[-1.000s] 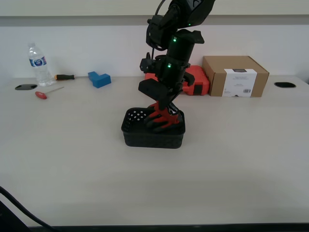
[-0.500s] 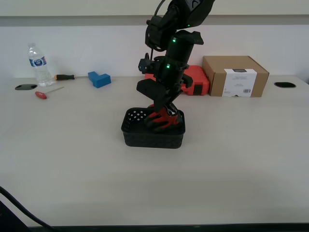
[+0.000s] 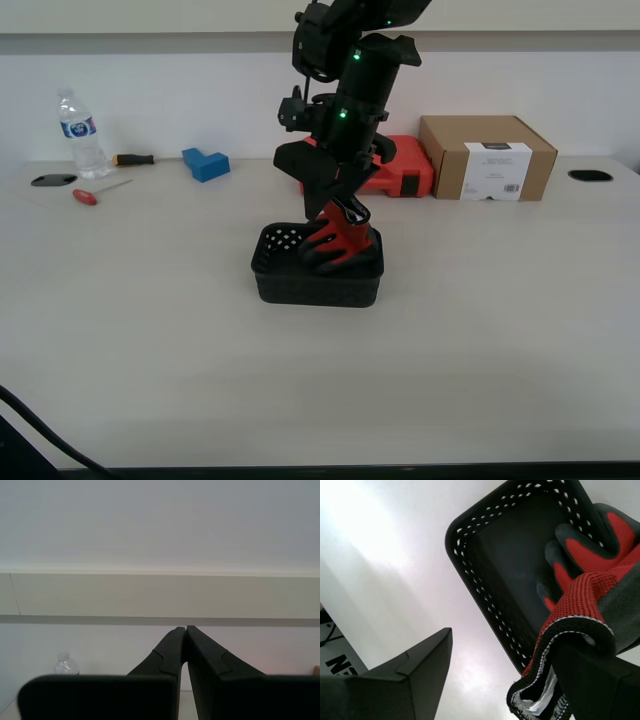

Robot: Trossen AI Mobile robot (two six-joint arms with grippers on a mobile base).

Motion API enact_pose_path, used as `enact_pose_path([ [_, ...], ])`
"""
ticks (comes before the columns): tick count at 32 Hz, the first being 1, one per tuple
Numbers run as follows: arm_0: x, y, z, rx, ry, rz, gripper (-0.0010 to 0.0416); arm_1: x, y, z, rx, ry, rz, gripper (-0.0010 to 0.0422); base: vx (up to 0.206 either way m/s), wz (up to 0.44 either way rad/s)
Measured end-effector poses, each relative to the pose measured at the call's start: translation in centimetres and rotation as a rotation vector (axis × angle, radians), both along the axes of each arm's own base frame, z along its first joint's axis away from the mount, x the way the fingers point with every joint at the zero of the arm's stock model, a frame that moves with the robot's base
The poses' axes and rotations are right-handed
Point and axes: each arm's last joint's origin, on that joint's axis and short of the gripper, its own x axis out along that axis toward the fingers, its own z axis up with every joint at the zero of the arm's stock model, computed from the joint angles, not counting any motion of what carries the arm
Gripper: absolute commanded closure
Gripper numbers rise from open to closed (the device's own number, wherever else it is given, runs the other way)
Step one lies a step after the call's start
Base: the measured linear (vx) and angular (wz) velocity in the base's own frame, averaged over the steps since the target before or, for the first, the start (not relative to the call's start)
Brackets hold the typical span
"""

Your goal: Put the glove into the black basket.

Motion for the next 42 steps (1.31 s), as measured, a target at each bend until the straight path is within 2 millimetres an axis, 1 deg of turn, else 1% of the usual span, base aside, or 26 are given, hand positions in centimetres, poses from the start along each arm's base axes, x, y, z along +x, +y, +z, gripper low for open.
enact_pose_path([
  [3, -0.3, 0.2, 0.3, 0.007, 0.009, 0.010, 0.0139, 0.0, 0.0, 0.0, 0.000, 0.000, 0.000, 0.0412, 0.000, 0.000],
  [6, -1.1, 0.8, 1.5, 0.004, -0.008, 0.030, 0.0152, 0.0, 0.0, 0.0, 0.000, 0.000, 0.000, 0.0412, 0.000, 0.000],
  [7, -1.3, 0.9, 1.7, -0.073, -0.075, 0.021, 0.0155, 0.0, 0.0, 0.0, 0.000, 0.000, 0.000, 0.0412, 0.000, 0.000],
  [9, -1.8, 1.5, 2.3, -0.096, -0.117, 0.032, 0.0158, 0.0, 0.0, 0.0, 0.000, 0.000, 0.000, 0.0412, 0.000, 0.000],
  [12, -2.0, 1.7, 2.9, -0.094, -0.120, 0.039, 0.0157, 0.0, 0.0, 0.0, 0.000, 0.000, 0.000, 0.0412, 0.000, 0.000],
  [14, -1.9, 1.9, 3.5, -0.081, -0.137, 0.047, 0.0156, 0.0, 0.0, 0.0, 0.000, 0.000, 0.000, 0.0412, 0.000, 0.000],
  [16, -1.4, 2.4, 4.7, -0.046, -0.181, 0.057, 0.0162, 0.0, 0.0, 0.0, 0.000, 0.000, 0.000, 0.0412, 0.000, 0.000],
  [18, -1.0, 2.7, 5.1, -0.015, -0.214, 0.054, 0.0163, 0.0, 0.0, 0.0, 0.000, 0.000, 0.000, 0.0412, 0.000, 0.000],
  [20, -0.6, 3.2, 6.3, 0.024, -0.251, 0.051, 0.0163, 0.0, 0.0, 0.0, 0.000, 0.000, 0.000, 0.0412, 0.000, 0.000],
  [23, -0.2, 3.6, 7.2, 0.051, -0.280, 0.048, 0.0163, 0.0, 0.0, 0.0, 0.000, 0.000, 0.000, 0.0412, 0.000, 0.000],
  [30, 0.1, 3.8, 7.8, 0.068, -0.298, 0.045, 0.0163, 0.0, 0.0, 0.0, 0.000, 0.000, 0.000, 0.0412, 0.000, 0.000],
  [37, 0.1, 3.8, 7.8, 0.069, -0.300, 0.046, 0.0149, 0.0, 0.0, 0.0, 0.000, 0.000, 0.000, 0.0412, 0.000, 0.000],
  [42, 0.1, 3.8, 7.8, 0.070, -0.301, 0.045, 0.0147, 0.0, 0.0, 0.0, 0.000, 0.000, 0.000, 0.0412, 0.000, 0.000],
])
